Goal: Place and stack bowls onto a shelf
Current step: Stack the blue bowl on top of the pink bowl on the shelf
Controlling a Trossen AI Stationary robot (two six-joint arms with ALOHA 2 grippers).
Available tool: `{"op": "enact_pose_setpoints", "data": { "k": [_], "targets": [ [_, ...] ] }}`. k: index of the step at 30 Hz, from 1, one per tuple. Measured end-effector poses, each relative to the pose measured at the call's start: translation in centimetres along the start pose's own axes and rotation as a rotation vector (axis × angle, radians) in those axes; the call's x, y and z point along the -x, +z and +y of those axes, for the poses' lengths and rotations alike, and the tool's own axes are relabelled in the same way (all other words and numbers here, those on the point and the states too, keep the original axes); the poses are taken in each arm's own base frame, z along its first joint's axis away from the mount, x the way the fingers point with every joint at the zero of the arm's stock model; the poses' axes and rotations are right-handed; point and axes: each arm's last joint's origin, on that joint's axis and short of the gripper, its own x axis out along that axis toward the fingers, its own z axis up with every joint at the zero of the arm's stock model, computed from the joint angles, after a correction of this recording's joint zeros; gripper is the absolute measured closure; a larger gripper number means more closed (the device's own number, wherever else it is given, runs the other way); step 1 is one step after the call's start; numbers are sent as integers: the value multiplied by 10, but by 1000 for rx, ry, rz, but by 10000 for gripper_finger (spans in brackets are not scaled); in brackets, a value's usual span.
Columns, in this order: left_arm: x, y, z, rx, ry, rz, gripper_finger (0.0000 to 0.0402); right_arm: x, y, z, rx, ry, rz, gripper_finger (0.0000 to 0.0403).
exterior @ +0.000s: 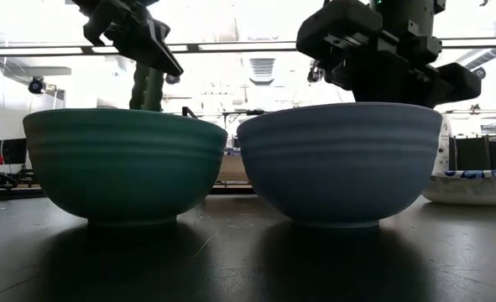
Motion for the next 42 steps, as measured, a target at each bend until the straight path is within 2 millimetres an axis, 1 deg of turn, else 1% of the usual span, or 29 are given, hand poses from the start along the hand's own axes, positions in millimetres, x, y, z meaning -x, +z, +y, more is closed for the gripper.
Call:
{"op": "enact_pose_setpoints", "data": {
  "k": [5, 6, 9, 12, 17, 21, 26, 29, 35, 42],
  "targets": [
    [0, 0, 0, -9, 0, 0, 345, 1, 1, 0, 12, 5, -2, 375],
    [0, 0, 0, -9, 0, 0, 345, 1, 1, 0, 15, 5, -1, 384],
    [0, 0, 0, -9, 0, -1, 345, 6, 1, 0, 13, 23, 26, 390],
    [0, 0, 0, -9, 0, -2, 345, 19, 1, -2, 16, 63, 44, 393],
    [0, 0, 0, -14, 1, -3, 345, 53, 2, -8, 12, 171, 59, 393],
    [0, 1, 0, -17, 3, -13, 345, 86, 11, -19, -16, 260, -17, 393],
    [0, 2, 0, -26, 5, -18, 345, 121, 38, -41, -32, 338, -167, 394],
    [0, 2, 0, -38, 5, -20, 345, 136, 59, -55, -26, 359, -235, 394],
    [0, 2, 1, -52, 8, -20, 345, 156, 109, -87, -23, 347, -342, 394],
    [0, 4, 2, -75, 15, -38, 345, 193, 167, -114, 33, 292, -543, 394]
  ]
}}
